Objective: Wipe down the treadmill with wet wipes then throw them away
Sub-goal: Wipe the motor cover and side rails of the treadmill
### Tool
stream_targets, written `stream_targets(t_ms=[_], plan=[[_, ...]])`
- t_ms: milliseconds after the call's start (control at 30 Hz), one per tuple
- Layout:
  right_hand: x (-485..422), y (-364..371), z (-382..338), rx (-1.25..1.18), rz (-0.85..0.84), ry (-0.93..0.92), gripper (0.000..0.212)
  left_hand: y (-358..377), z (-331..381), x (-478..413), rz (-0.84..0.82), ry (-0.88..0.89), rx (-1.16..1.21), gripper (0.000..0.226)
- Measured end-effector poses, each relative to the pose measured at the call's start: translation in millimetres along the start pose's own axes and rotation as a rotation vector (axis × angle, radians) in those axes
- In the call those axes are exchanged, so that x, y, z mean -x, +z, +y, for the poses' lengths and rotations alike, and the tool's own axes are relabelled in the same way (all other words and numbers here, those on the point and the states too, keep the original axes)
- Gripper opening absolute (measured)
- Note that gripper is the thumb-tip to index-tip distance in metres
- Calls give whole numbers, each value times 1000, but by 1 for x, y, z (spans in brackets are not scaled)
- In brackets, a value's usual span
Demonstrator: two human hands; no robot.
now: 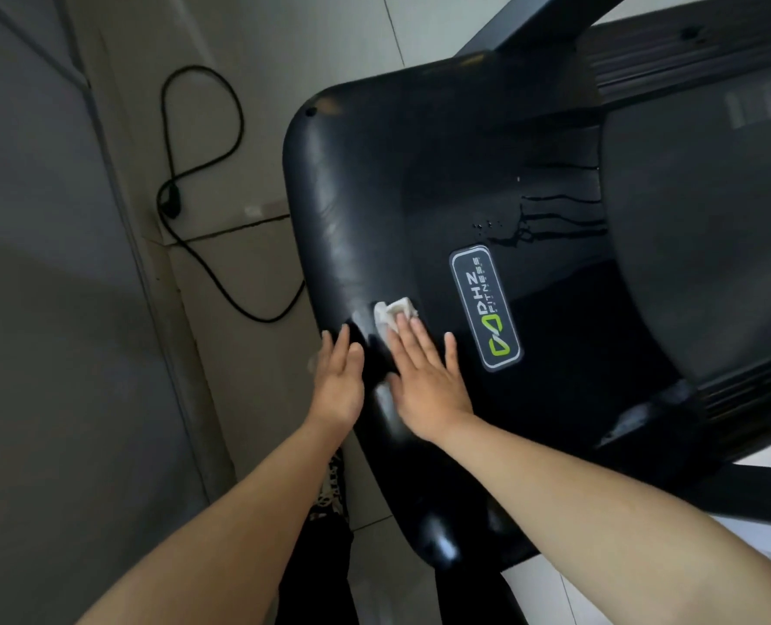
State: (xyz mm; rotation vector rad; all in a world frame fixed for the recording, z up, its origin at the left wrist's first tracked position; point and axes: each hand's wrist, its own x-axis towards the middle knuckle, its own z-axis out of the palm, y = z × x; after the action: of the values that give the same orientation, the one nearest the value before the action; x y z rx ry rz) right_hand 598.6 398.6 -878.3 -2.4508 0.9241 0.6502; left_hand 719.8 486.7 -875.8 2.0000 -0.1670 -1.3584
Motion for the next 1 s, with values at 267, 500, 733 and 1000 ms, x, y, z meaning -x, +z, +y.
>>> stream_targets(t_ms=[267,500,733,1000], plan=[[-4,2,16,-292,110,379,72,3,1,0,-51,-14,-100,52],[8,14,-2,-23,-43,-116,67,15,17,1,12,-17,-25,64],[4,3,44,39,52,123,70,6,9,3,5,-63,-43,79],[6,1,16,-108,-8,-31,69,18,29,4,36,-67,-122,78]])
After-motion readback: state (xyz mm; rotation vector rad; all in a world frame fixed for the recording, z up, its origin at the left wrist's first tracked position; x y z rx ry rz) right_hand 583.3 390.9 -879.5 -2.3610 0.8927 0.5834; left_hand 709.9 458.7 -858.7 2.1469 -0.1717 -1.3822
